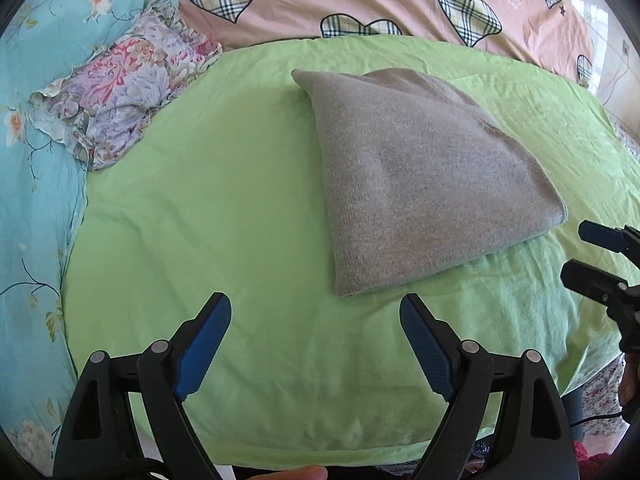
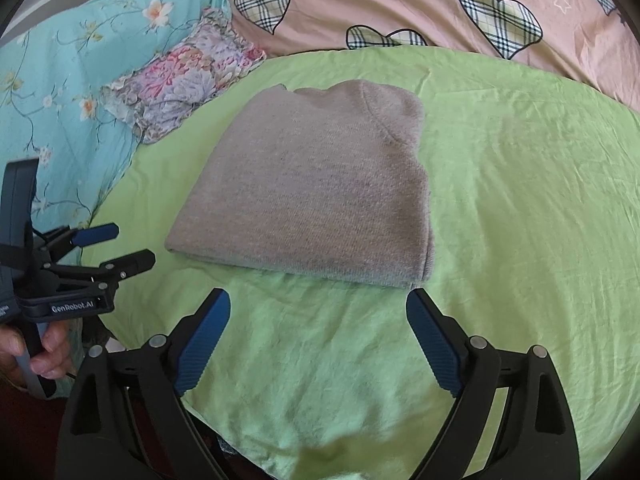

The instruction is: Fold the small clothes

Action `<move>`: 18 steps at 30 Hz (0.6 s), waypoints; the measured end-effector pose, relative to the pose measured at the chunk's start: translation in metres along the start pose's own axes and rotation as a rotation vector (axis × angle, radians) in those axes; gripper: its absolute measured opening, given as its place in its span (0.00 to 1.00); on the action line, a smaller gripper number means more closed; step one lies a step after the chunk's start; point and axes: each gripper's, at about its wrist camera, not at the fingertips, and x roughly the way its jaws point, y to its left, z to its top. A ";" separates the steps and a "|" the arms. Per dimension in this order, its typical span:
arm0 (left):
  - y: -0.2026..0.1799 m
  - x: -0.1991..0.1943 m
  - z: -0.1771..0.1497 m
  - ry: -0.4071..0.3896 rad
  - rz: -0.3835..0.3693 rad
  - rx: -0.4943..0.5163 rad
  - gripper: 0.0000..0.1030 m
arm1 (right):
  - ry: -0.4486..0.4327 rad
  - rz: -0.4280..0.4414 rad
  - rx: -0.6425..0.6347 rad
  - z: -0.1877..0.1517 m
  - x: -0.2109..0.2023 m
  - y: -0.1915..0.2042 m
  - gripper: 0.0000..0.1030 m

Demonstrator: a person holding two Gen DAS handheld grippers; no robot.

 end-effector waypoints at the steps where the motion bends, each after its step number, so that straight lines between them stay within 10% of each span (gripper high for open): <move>1: 0.001 0.001 0.002 -0.002 0.001 0.000 0.88 | 0.002 -0.001 -0.003 0.001 0.001 0.000 0.89; 18: -0.006 0.016 0.047 -0.040 0.003 0.005 0.93 | 0.034 -0.023 -0.024 0.053 0.033 -0.009 0.94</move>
